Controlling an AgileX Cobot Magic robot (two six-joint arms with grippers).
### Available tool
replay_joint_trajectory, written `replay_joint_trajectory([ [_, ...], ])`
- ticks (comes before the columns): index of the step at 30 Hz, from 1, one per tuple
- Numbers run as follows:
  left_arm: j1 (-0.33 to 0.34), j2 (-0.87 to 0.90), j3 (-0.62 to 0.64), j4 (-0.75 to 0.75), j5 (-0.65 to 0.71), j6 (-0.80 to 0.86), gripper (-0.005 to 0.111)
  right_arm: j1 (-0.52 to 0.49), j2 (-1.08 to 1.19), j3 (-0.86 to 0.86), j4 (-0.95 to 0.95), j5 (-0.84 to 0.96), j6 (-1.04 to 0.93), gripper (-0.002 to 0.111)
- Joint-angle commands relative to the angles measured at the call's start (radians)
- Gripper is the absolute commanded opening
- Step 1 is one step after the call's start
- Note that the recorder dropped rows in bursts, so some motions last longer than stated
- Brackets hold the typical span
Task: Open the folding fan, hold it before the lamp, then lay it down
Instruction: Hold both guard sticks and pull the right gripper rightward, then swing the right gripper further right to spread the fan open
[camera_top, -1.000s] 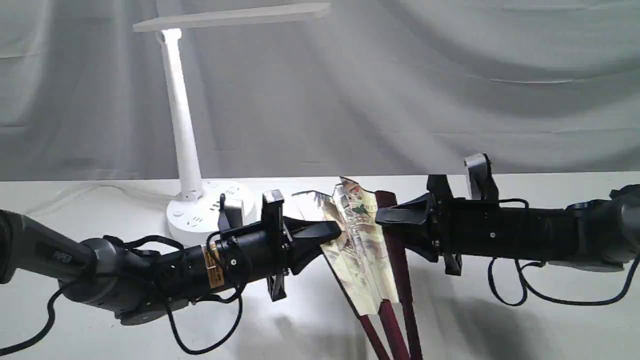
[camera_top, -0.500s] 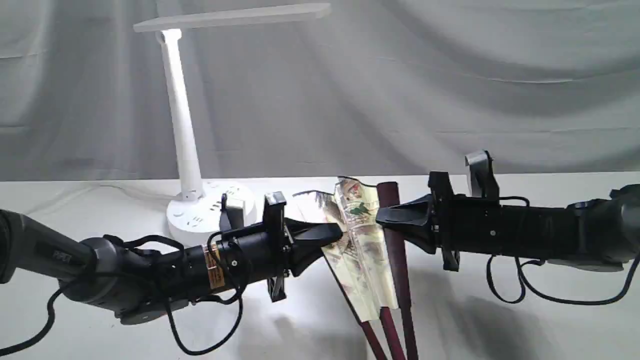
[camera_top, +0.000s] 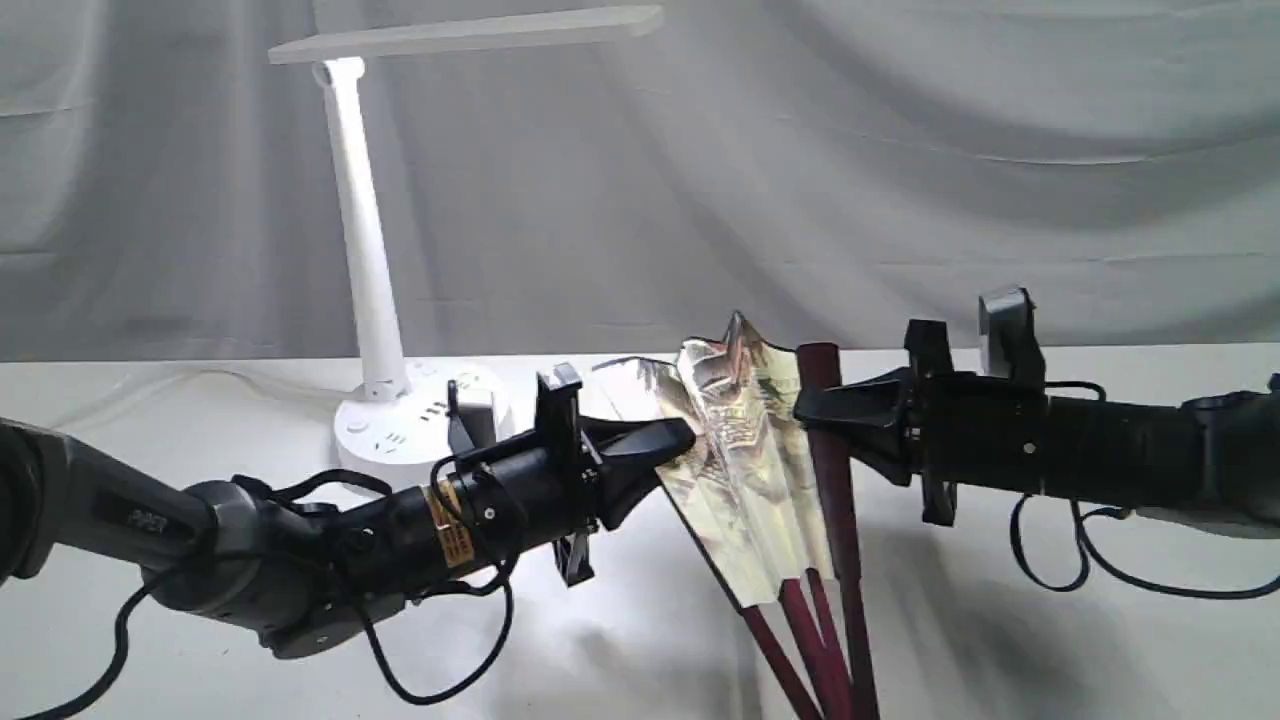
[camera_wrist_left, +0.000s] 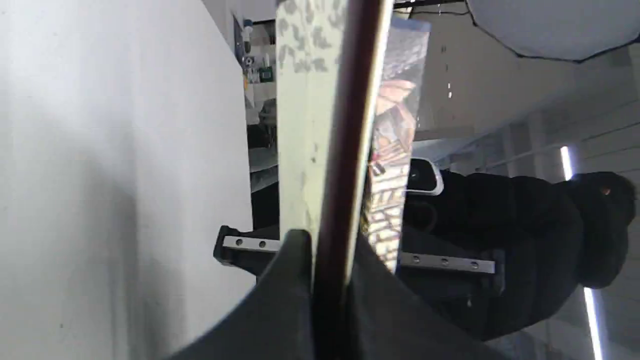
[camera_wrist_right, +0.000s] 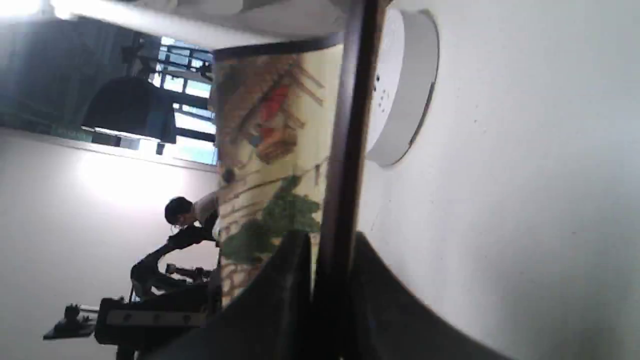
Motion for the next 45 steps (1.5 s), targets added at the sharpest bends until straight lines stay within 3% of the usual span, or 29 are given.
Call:
replay_joint_trajectory([
  [1,-0.023,-0.017,-0.007,-0.153,-0.025,-0.020,0.000,-0.038,-0.006,0.006,-0.029,0.003,-0.006,0.000],
  [9,-0.080,-0.017,-0.007,-0.286,-0.025,-0.020,0.000,-0.112,-0.006,0.006,-0.033,0.003,0.054,0.000],
  [25,-0.084,-0.017,-0.007,-0.461,-0.025,0.006,0.000,-0.257,-0.006,0.006,-0.029,0.003,0.090,0.000],
  [45,-0.099,-0.015,-0.007,-0.552,-0.025,0.006,0.000,-0.469,-0.006,0.006,-0.051,0.003,0.101,0.000],
])
